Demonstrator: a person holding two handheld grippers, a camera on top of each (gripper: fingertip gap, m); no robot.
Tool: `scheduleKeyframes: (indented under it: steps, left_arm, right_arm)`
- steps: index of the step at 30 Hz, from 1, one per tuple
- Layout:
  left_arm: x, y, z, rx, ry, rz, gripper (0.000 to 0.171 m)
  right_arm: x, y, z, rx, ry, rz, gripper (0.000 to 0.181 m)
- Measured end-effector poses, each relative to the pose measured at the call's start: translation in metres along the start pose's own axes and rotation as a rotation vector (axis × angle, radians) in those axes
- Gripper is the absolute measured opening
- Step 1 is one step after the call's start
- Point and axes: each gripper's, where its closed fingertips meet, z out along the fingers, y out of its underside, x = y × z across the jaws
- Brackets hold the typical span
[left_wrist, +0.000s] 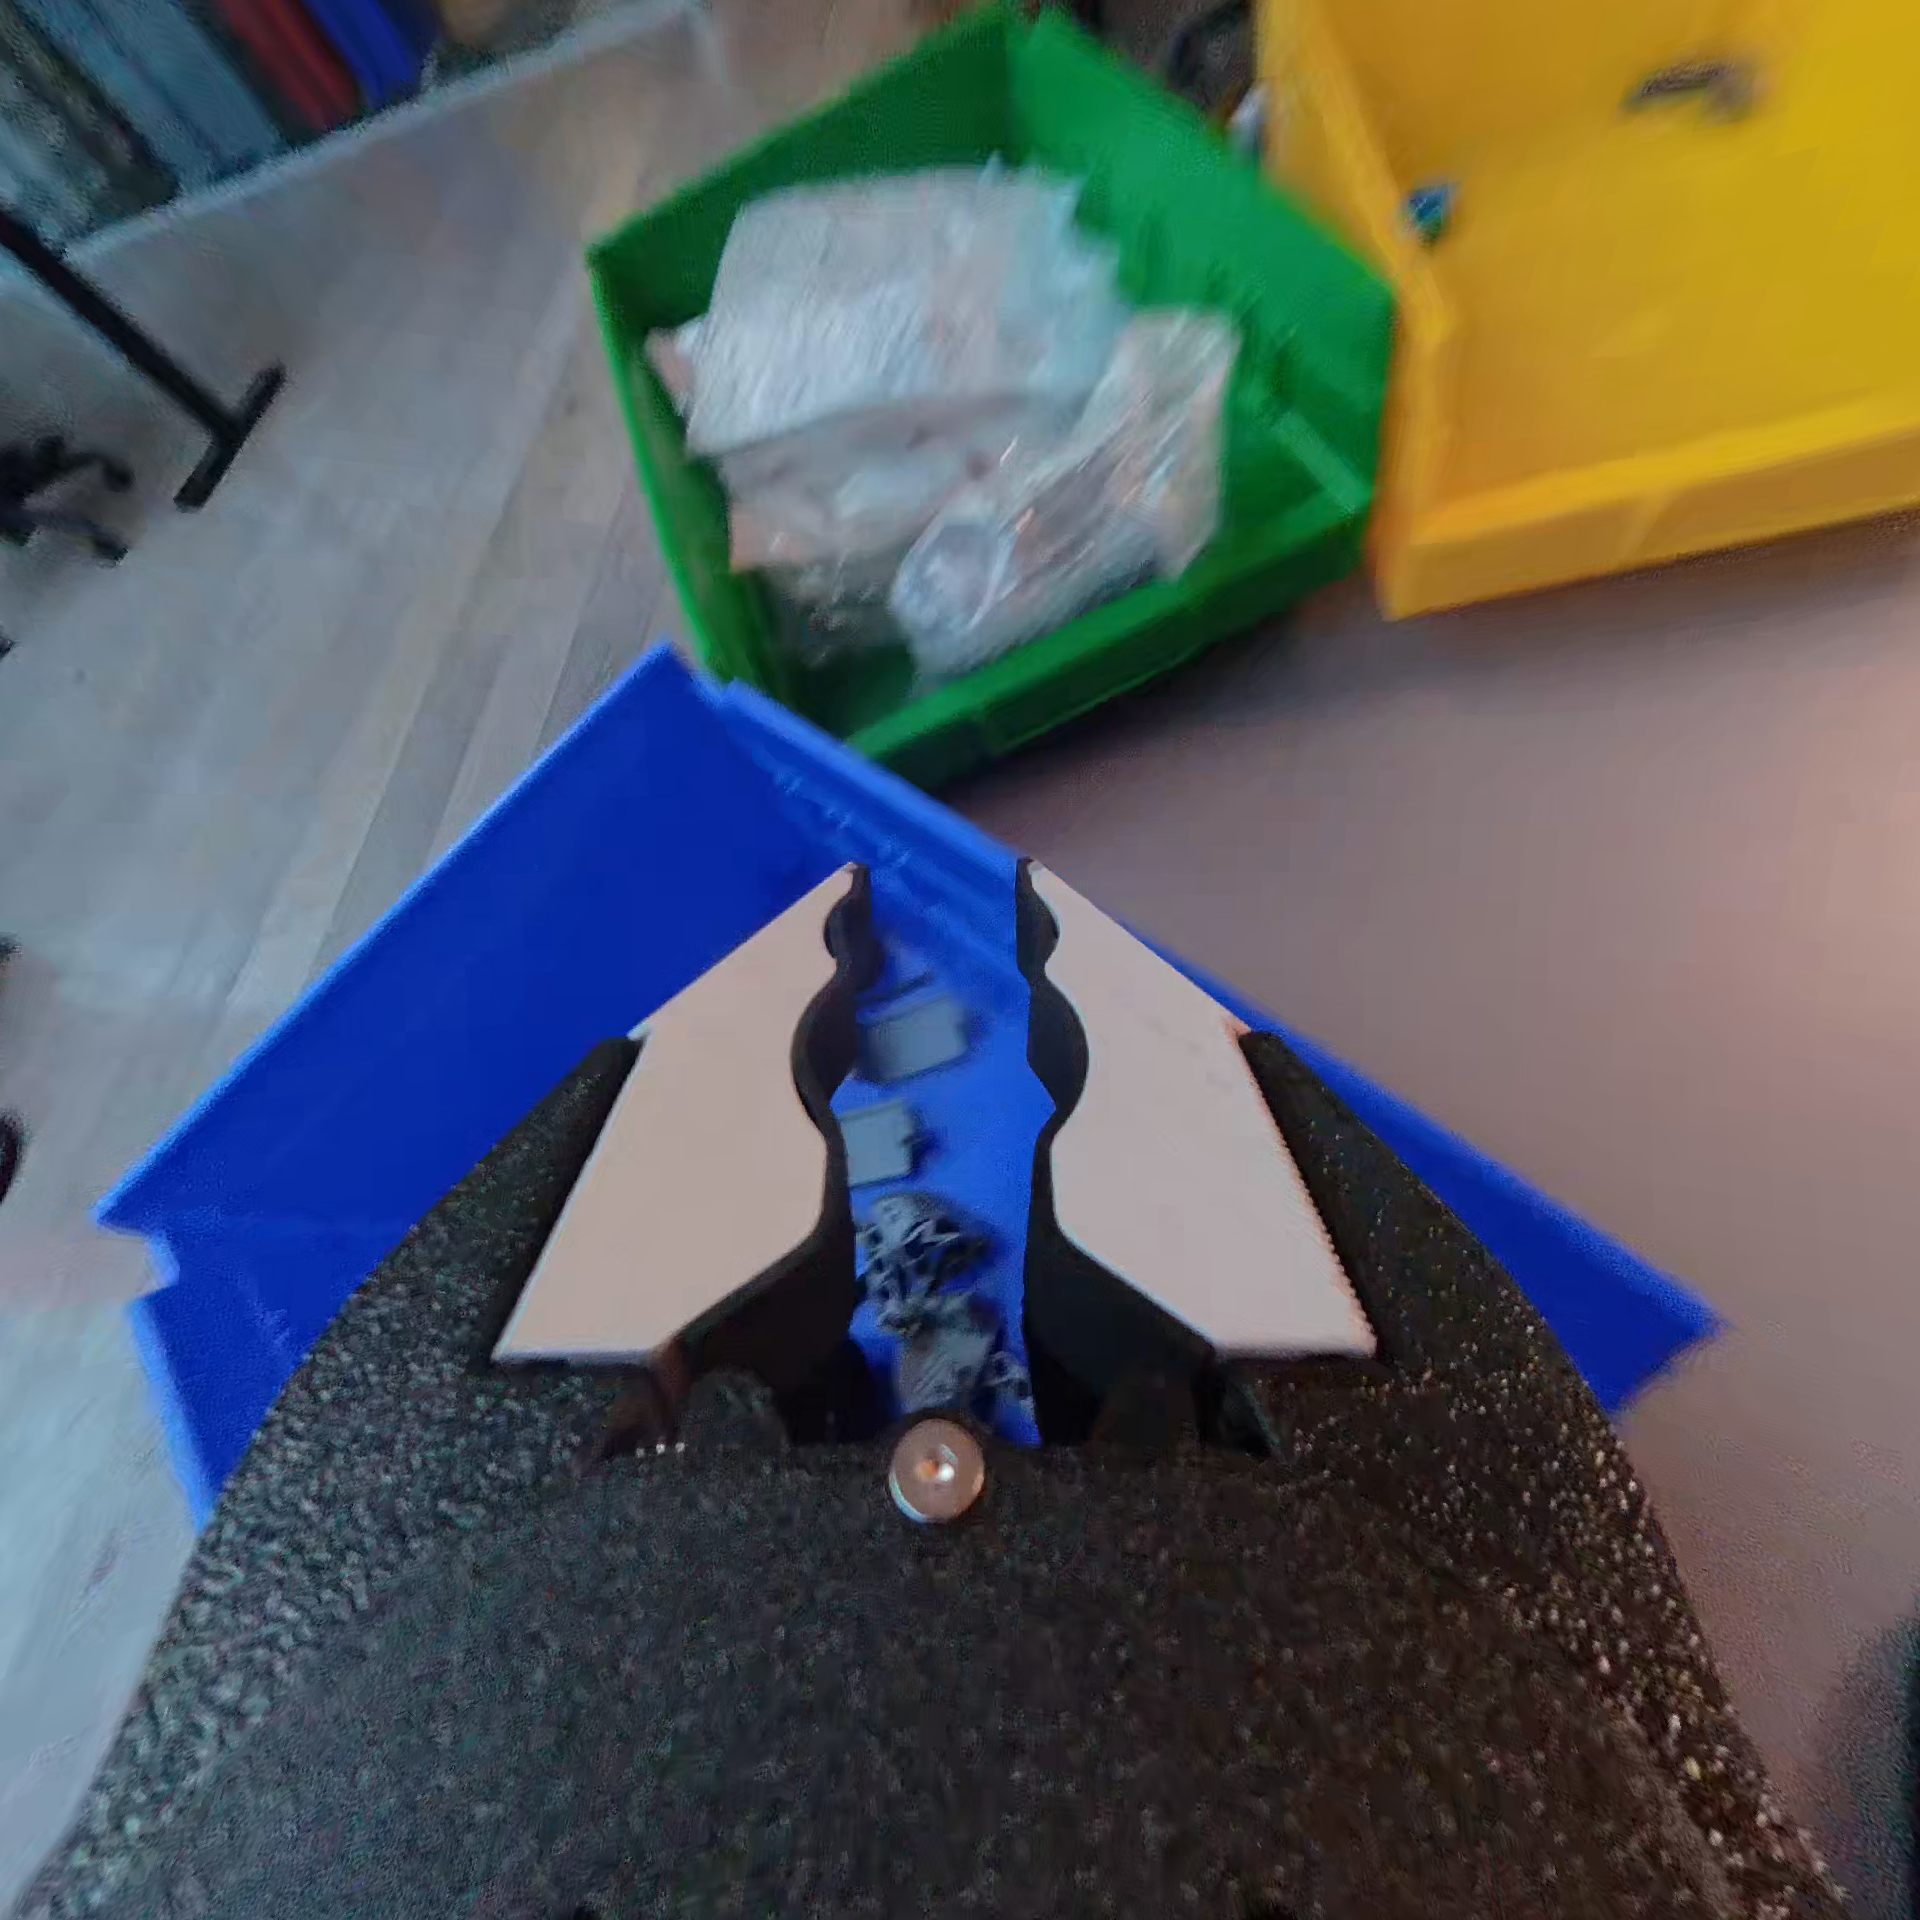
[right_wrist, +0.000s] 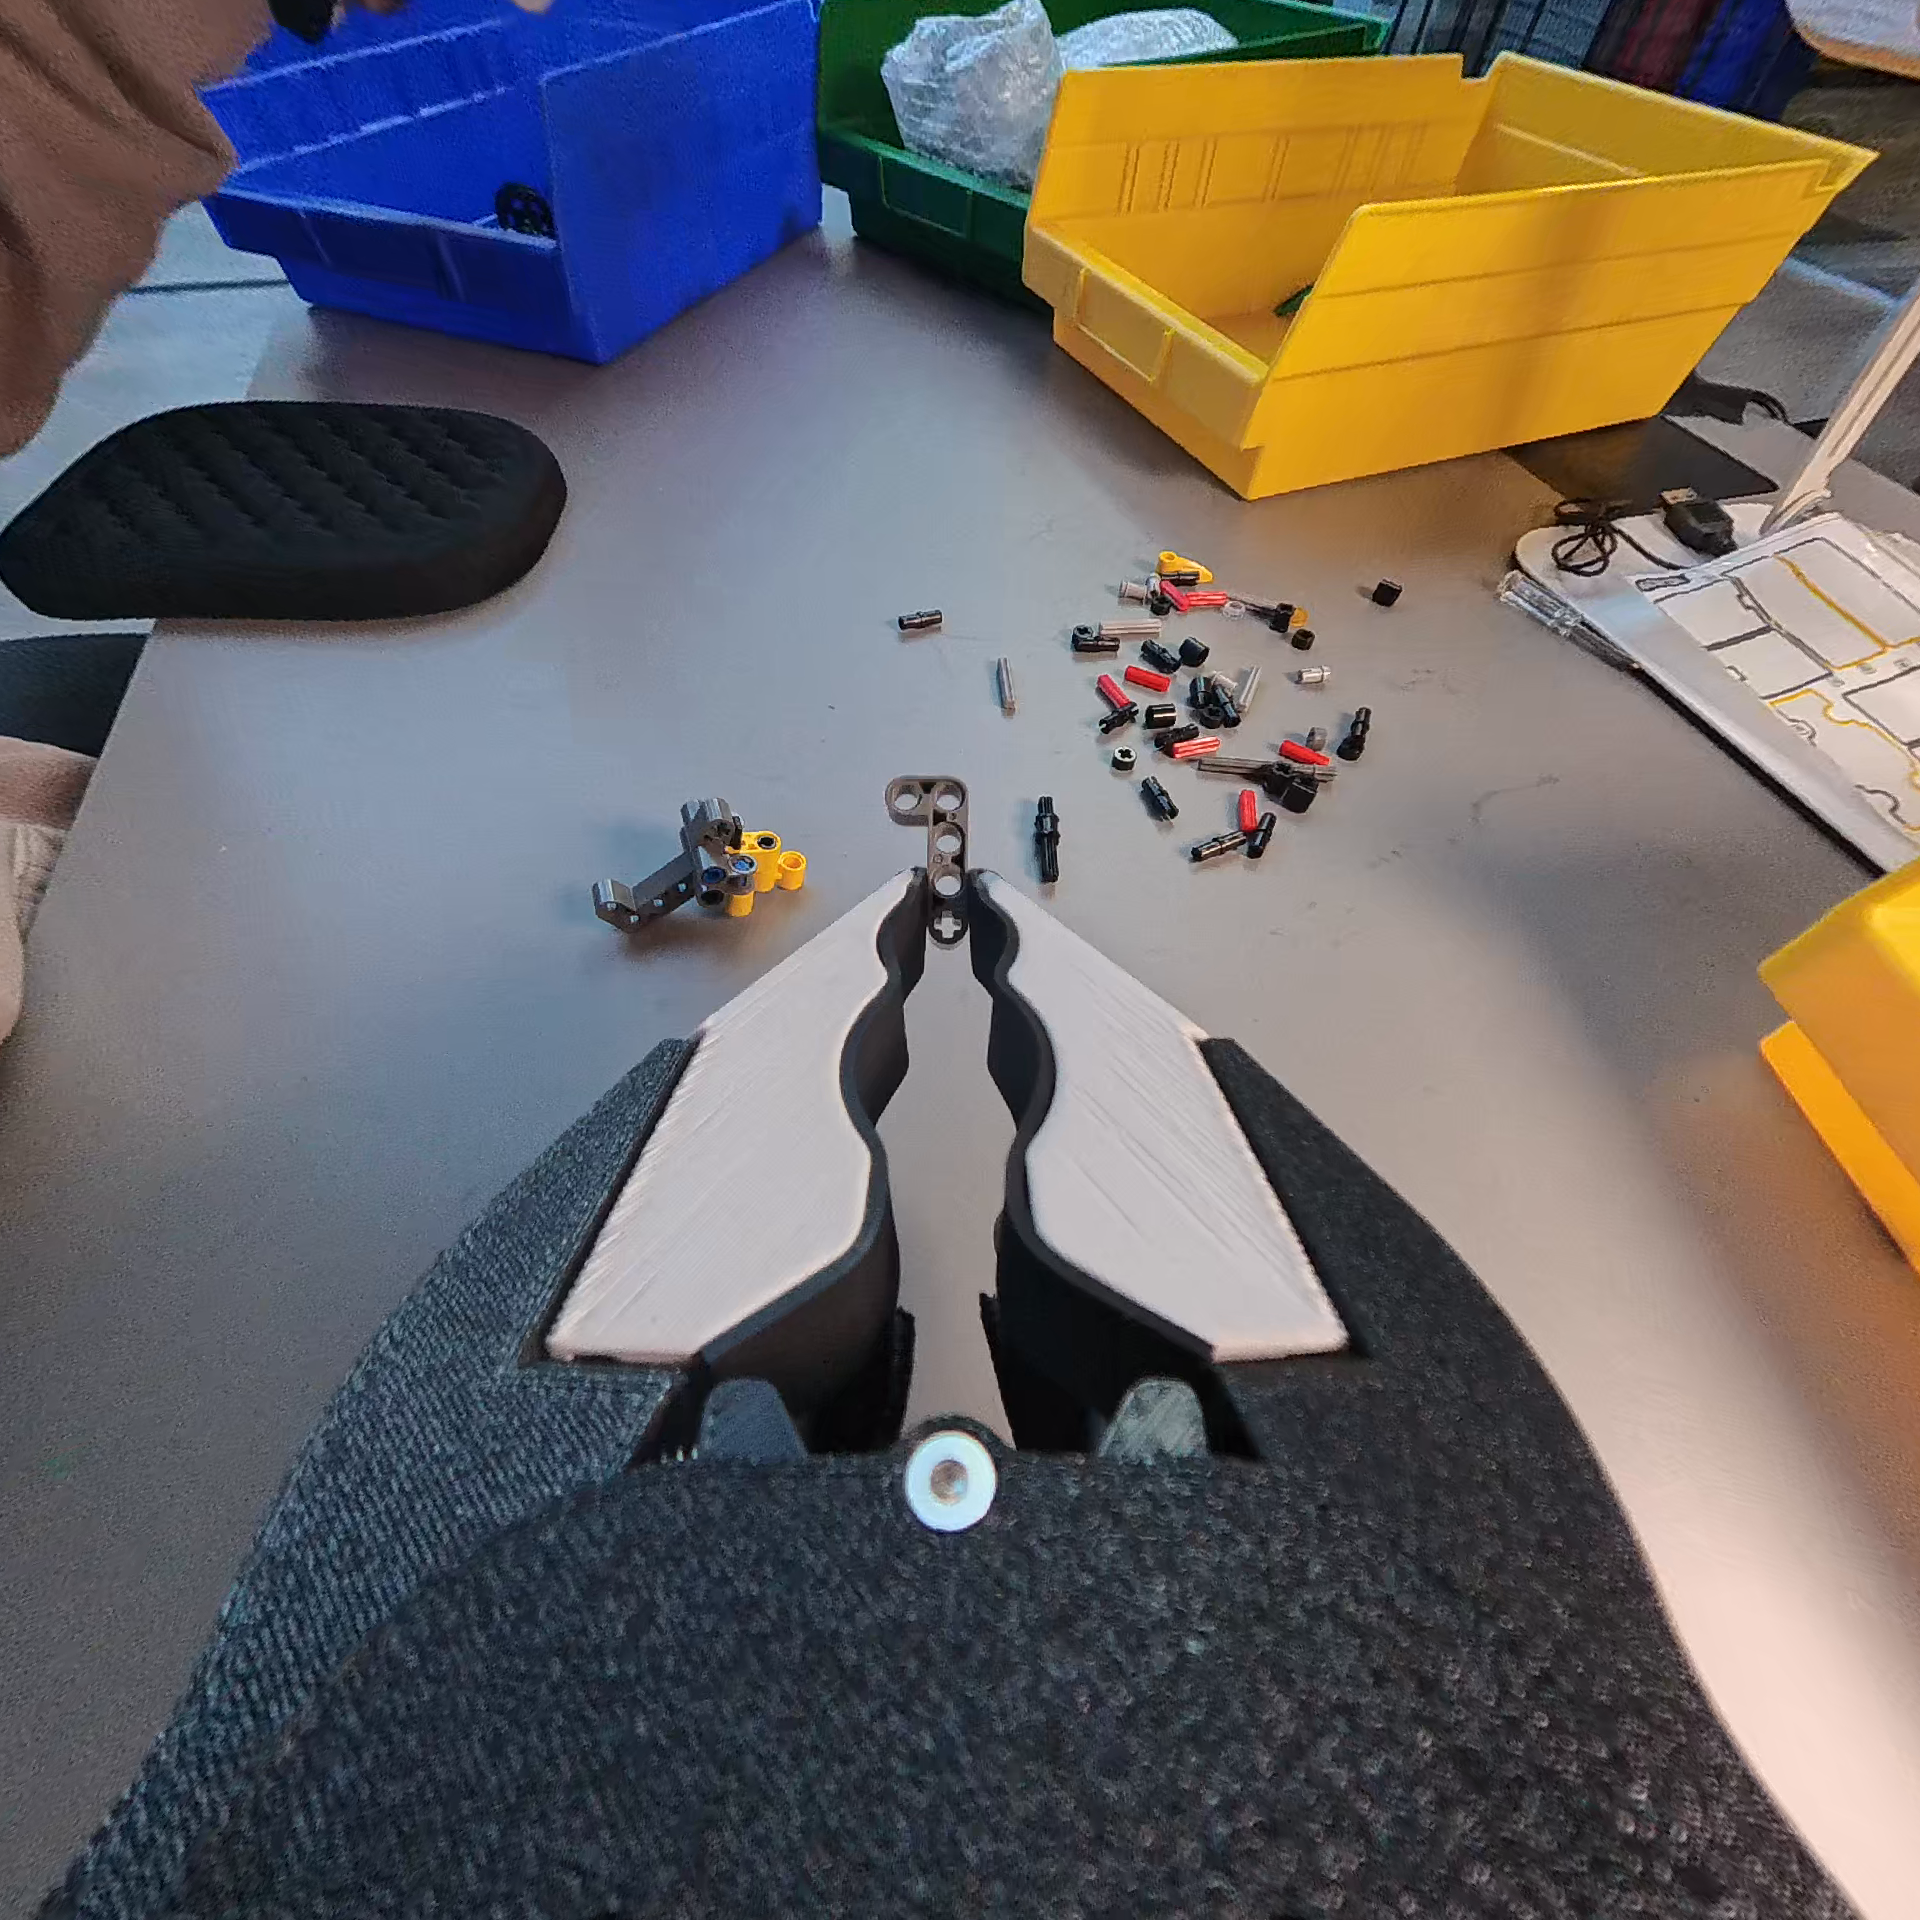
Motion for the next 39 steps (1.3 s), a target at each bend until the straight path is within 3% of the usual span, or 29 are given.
scheduleKeyframes:
  steps: [2,4,7,11,14,17,20,26,31,33,36,37,39]
  left_arm:
    - [0.050,-0.029,-0.029,0.147,0.159,0.001,0.027]
    - [0.108,-0.038,-0.055,0.195,0.334,0.009,0.027]
    - [0.209,-0.031,-0.081,0.205,0.634,-0.012,0.028]
    - [0.339,-0.003,-0.103,0.095,0.992,-0.028,0.033]
    - [0.402,-0.003,-0.123,0.090,1.127,-0.022,0.034]
    - [0.442,-0.003,-0.128,0.052,1.212,-0.063,0.036]
    - [0.459,-0.004,-0.134,0.043,1.288,-0.093,0.030]
    - [0.457,-0.009,-0.141,0.079,1.345,-0.124,0.009]
    - [0.454,-0.018,-0.150,0.068,1.446,-0.244,0.024]
    - [0.454,-0.017,-0.144,0.058,1.424,-0.257,0.011]
    - [0.448,-0.017,-0.143,0.093,1.381,-0.199,0.007]
    - [0.441,-0.021,-0.142,0.118,1.349,-0.178,0.008]
    - [0.405,-0.038,-0.135,0.200,1.221,-0.174,0.007]
  right_arm:
    - [0.000,-0.004,0.000,0.018,0.001,0.002,0.005]
    - [-0.003,-0.009,0.000,0.038,0.001,-0.003,0.005]
    - [-0.009,-0.013,0.002,0.061,0.006,-0.032,0.005]
    - [-0.022,-0.025,0.005,0.119,-0.006,-0.075,0.006]
    - [-0.037,-0.033,0.007,0.157,-0.020,-0.137,0.006]
    - [-0.050,-0.039,0.008,0.185,-0.024,-0.219,0.005]
    - [-0.058,-0.041,0.008,0.193,-0.036,-0.256,0.006]
    - [-0.061,-0.045,0.001,0.222,-0.043,-0.270,0.005]
    - [-0.061,-0.043,0.002,0.198,-0.007,-0.342,0.006]
    - [-0.064,-0.040,0.004,0.178,0.003,-0.389,0.005]
    - [-0.064,-0.042,0.006,0.182,0.037,-0.428,0.007]
    - [-0.063,-0.044,0.005,0.192,0.044,-0.411,0.007]
    - [-0.058,-0.038,0.008,0.155,0.045,-0.374,0.025]
